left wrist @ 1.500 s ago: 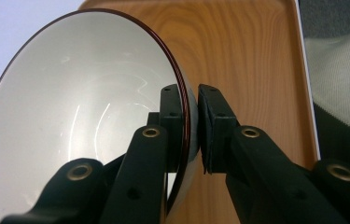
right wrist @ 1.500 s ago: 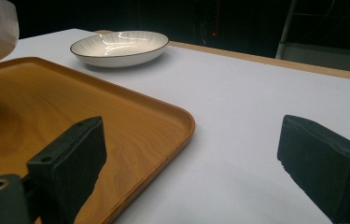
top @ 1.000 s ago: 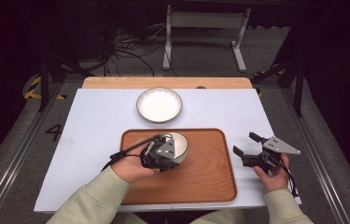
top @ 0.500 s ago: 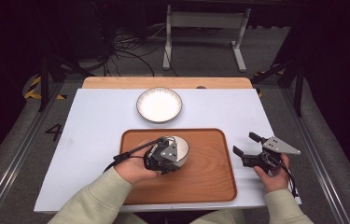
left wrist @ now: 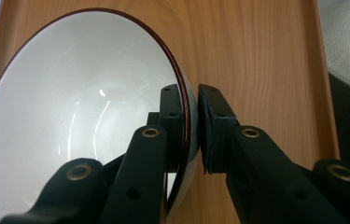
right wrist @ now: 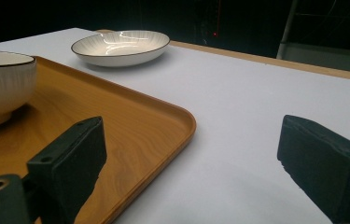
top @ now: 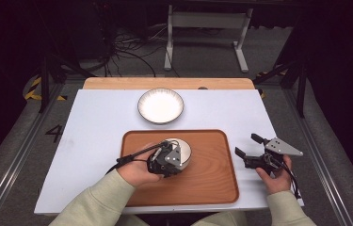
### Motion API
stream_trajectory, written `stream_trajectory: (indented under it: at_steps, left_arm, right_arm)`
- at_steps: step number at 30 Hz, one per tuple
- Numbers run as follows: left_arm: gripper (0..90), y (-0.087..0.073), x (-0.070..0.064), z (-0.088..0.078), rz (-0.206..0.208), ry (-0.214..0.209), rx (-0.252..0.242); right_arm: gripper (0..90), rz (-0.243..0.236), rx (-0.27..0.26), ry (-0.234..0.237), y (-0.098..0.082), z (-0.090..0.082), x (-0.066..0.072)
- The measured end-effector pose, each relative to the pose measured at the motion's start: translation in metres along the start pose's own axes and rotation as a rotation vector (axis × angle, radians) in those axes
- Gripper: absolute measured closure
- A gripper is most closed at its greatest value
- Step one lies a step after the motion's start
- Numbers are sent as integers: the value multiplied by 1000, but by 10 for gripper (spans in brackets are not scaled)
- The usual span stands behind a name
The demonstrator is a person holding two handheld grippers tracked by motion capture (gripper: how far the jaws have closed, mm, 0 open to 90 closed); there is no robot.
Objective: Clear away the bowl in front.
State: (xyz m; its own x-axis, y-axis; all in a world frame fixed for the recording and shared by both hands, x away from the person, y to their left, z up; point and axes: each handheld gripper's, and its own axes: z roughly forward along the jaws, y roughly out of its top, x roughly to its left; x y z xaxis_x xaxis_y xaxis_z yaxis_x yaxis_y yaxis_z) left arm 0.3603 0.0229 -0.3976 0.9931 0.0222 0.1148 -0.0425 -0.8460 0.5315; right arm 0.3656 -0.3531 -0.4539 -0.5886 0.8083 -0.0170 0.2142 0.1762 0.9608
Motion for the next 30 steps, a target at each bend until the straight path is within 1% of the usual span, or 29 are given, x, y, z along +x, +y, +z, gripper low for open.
stream_trajectory:
  at_steps: [4, 7, 10, 12, 14, 15, 17, 19, 20, 21, 22, 23, 24, 25, 26, 27, 30]
  left_arm:
    - [813, 0, -1, 2, 0, -5, 12]
    - [817, 0, -2, 3, -1, -27, 18]
    - [810, 0, -3, 5, 8, -38, 34]
    - [801, 1, -5, 7, 25, -38, 41]
    - [795, 1, -6, 7, 19, -51, 41]
    - [791, 1, -6, 7, 25, -45, 37]
    - [785, 1, -6, 6, 13, -50, 28]
    - [771, 0, -6, 6, -10, -51, 13]
    - [755, 0, -6, 5, -19, -54, 7]
    - [713, 0, -6, 5, -22, -55, -2]
    - [690, 0, -5, 4, -30, -55, -8]
    - [681, -1, -5, 2, -48, -54, -29]
    - [670, -1, -4, 1, -58, -58, -38]
    - [649, -1, -4, 1, -58, -58, -38]
    - [649, -2, -4, 0, -80, -58, -56]
    - [612, -3, -4, -1, -103, -50, -70]
    - [520, -5, -2, -5, -139, -29, -106]
  right_arm:
    - [86, -1, -1, 0, 0, 0, 0]
    - [86, 0, -1, 0, 0, 0, 0]
    - [86, 0, -1, 0, 0, 0, 0]
    - [85, 0, -2, -1, 0, 0, 0]
    - [85, 0, -1, -1, 0, 0, 0]
    - [85, 0, -2, -1, 0, 0, 0]
    - [85, 0, -2, -1, 0, 0, 0]
    - [85, 0, -1, -1, 0, 0, 0]
    - [85, 0, -1, -1, 0, 0, 0]
    - [85, 1, -1, 0, 0, 0, 0]
    - [86, 2, -1, 0, 0, 0, 0]
    - [86, 2, -1, 0, 0, 0, 0]
    - [86, 5, 1, 0, 0, 0, 0]
    - [86, 5, 1, 0, 0, 0, 0]
    - [85, 6, 2, 0, 0, 0, 0]
    - [86, 8, 2, 1, 0, 0, -1]
    - [86, 8, 7, 2, 0, 1, -1]
